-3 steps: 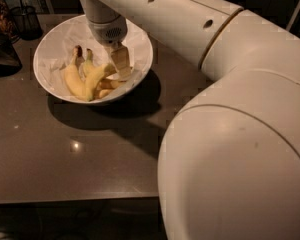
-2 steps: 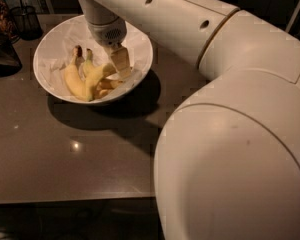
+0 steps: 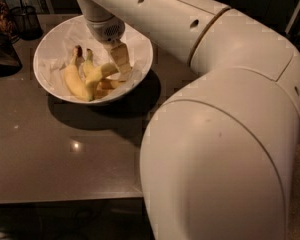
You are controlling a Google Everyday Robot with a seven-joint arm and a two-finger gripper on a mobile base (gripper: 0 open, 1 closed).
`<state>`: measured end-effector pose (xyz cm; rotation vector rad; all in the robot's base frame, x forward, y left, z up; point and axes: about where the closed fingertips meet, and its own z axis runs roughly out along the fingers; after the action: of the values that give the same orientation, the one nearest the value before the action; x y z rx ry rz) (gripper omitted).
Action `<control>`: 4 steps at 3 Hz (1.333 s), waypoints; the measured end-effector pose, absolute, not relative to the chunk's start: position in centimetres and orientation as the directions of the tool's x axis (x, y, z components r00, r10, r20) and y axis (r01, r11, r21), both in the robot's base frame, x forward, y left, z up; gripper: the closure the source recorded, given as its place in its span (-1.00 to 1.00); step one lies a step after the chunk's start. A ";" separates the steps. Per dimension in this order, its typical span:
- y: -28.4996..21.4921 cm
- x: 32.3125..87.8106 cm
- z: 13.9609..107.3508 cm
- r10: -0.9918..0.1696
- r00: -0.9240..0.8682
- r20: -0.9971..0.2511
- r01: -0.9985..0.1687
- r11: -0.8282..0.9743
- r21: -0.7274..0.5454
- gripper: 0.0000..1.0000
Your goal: Pick banana from white bowl
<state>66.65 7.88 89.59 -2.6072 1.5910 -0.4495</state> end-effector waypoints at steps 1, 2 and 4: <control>7.7 67.3 89.8 -0.873 0.431 0.227 -0.858 -0.475 -0.197 -0.28; 7.7 67.7 89.4 -0.874 0.433 0.219 -0.860 -0.474 -0.191 -0.24; 7.6 68.1 88.3 -0.885 0.432 0.175 -0.872 -0.460 -0.169 -0.12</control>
Offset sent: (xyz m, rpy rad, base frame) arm 0.0029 -0.0128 -0.0030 -0.0360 0.0569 -0.0082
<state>68.10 7.64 88.29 -2.6135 1.6038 -0.3700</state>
